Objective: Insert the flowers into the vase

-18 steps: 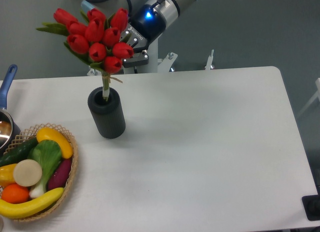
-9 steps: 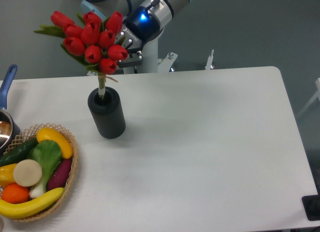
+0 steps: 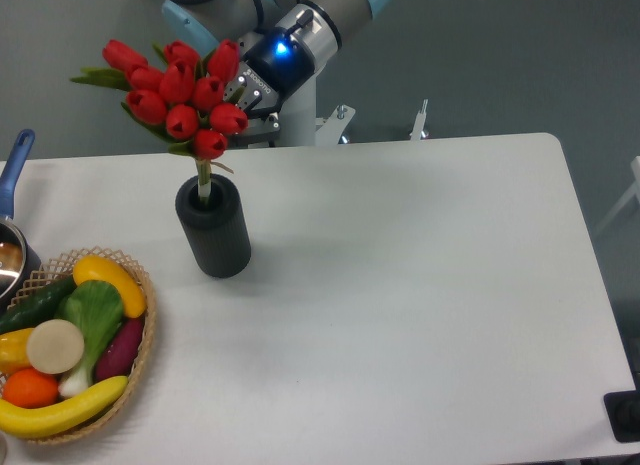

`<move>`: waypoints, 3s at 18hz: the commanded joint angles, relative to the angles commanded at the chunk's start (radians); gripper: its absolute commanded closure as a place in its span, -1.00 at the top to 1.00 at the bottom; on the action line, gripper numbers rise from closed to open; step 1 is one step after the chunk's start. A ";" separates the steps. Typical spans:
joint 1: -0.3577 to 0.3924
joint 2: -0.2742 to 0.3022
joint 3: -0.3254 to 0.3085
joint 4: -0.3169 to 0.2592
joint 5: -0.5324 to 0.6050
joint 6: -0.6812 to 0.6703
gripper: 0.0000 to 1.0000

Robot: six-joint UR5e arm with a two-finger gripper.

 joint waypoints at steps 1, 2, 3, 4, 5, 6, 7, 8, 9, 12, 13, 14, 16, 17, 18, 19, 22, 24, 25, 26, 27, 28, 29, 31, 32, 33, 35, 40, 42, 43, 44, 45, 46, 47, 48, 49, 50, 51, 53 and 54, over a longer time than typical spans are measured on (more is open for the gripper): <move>0.000 -0.003 -0.011 0.000 0.000 0.017 -0.91; 0.000 -0.005 -0.028 0.000 0.000 0.047 -0.91; 0.000 -0.006 -0.043 -0.002 0.000 0.081 -0.91; 0.000 -0.008 -0.055 -0.003 0.002 0.104 -0.91; 0.000 -0.012 -0.061 -0.005 0.002 0.116 -0.91; 0.000 -0.023 -0.063 -0.003 0.002 0.126 -0.91; 0.000 -0.032 -0.063 -0.003 0.002 0.132 -0.90; 0.000 -0.041 -0.063 -0.002 0.002 0.136 -0.86; 0.000 -0.046 -0.064 -0.003 0.002 0.146 -0.83; -0.002 -0.066 -0.090 -0.003 0.035 0.218 -0.71; -0.002 -0.078 -0.094 -0.002 0.052 0.238 -0.70; 0.000 -0.087 -0.095 -0.002 0.060 0.250 -0.65; -0.002 -0.097 -0.095 -0.002 0.063 0.256 -0.52; -0.002 -0.100 -0.095 -0.002 0.063 0.255 -0.38; -0.002 -0.100 -0.098 -0.002 0.063 0.256 -0.35; -0.002 -0.101 -0.103 -0.002 0.063 0.258 -0.26; -0.002 -0.110 -0.106 0.000 0.063 0.259 -0.11; -0.002 -0.110 -0.107 0.000 0.064 0.261 0.02; -0.002 -0.110 -0.107 0.000 0.064 0.261 0.03; -0.002 -0.110 -0.107 0.000 0.066 0.267 0.05; -0.002 -0.110 -0.107 0.000 0.074 0.276 0.07; -0.002 -0.110 -0.110 0.000 0.078 0.284 0.09; -0.002 -0.110 -0.114 0.000 0.078 0.291 0.15; 0.000 -0.109 -0.115 -0.002 0.078 0.296 0.24; 0.000 -0.109 -0.115 0.000 0.078 0.296 0.28; 0.000 -0.109 -0.115 -0.002 0.078 0.296 0.28; 0.002 -0.104 -0.121 0.000 0.078 0.295 0.39; 0.029 -0.097 -0.121 -0.002 0.075 0.287 1.00; 0.072 -0.094 -0.108 -0.003 0.074 0.285 1.00; 0.095 -0.092 -0.104 -0.003 0.074 0.285 1.00; 0.124 -0.091 -0.103 -0.002 0.074 0.287 1.00; 0.159 -0.089 -0.097 0.000 0.068 0.287 1.00; 0.184 -0.081 -0.091 -0.003 0.066 0.284 1.00; 0.195 -0.078 -0.086 0.000 0.066 0.284 1.00; 0.204 -0.078 -0.075 -0.002 0.069 0.282 1.00; 0.218 -0.078 -0.060 -0.003 0.071 0.281 1.00; 0.231 -0.080 -0.042 -0.003 0.074 0.281 1.00; 0.236 -0.083 -0.014 -0.006 0.080 0.279 1.00; 0.239 -0.104 0.055 -0.012 0.118 0.276 1.00; 0.241 -0.132 0.093 -0.012 0.168 0.264 1.00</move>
